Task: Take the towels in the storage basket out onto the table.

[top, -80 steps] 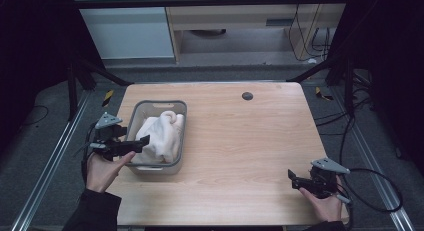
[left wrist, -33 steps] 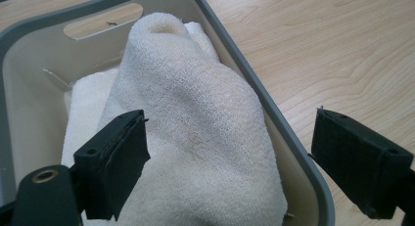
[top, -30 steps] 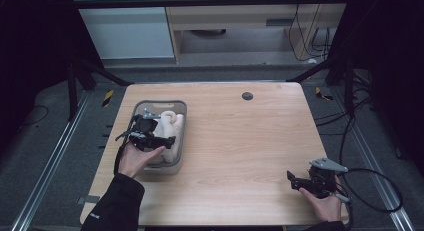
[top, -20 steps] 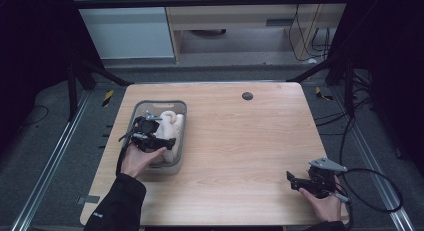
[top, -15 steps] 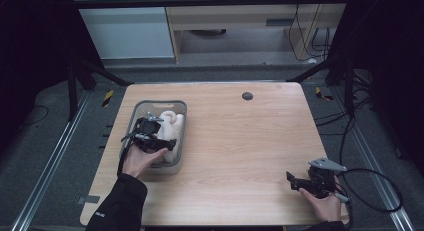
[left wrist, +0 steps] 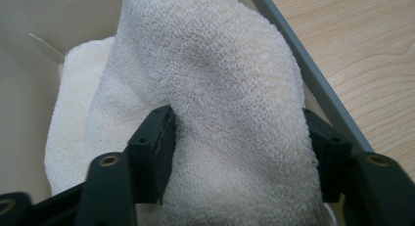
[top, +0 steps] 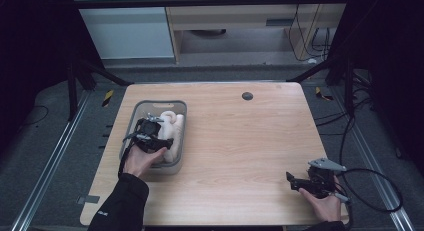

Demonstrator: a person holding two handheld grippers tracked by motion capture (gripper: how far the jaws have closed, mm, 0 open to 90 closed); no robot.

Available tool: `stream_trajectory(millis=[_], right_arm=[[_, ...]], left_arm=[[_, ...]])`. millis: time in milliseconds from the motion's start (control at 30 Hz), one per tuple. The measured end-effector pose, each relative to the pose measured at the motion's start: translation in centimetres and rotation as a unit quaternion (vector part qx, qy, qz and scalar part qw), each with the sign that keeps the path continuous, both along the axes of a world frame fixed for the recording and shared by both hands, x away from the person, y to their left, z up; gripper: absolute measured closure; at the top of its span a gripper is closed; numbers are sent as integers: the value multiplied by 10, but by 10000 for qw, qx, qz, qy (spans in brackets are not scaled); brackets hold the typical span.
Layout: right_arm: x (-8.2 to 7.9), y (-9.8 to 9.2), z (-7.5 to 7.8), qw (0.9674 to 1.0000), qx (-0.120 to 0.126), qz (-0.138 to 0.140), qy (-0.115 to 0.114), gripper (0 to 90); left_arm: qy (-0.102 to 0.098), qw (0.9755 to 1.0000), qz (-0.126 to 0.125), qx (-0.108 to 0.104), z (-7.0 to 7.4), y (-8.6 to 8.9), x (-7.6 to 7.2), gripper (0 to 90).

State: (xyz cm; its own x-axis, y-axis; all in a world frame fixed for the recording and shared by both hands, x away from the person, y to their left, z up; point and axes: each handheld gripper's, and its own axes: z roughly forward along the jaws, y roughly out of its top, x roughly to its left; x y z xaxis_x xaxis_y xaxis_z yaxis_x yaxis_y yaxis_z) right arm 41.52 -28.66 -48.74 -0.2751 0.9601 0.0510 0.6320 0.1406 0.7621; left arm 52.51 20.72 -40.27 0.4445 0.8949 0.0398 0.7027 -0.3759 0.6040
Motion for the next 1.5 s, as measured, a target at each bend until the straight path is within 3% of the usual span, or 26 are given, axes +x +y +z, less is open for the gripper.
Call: stream_trajectory(millis=[300, 500, 700, 1167, 1500], right_arm=[[0, 0, 0, 10000, 2, 9, 23, 50], [0, 0, 0, 10000, 10, 15, 35, 50], [0, 0, 0, 10000, 9, 22, 42, 49], [0, 0, 0, 10000, -1, 44, 45, 47], [1, 0, 0, 10000, -15, 53, 41, 46]], left_arm=[[92, 9999, 61, 94, -1, -1, 0, 566], [111, 9998, 33, 147, -1, -2, 0, 623], [5, 10000, -8, 79, 1, 1, -2, 650], [-310, 9994, 37, -118, 28, 17, -11, 659], [-597, 9977, 167, -275, 52, 28, -18, 660]])
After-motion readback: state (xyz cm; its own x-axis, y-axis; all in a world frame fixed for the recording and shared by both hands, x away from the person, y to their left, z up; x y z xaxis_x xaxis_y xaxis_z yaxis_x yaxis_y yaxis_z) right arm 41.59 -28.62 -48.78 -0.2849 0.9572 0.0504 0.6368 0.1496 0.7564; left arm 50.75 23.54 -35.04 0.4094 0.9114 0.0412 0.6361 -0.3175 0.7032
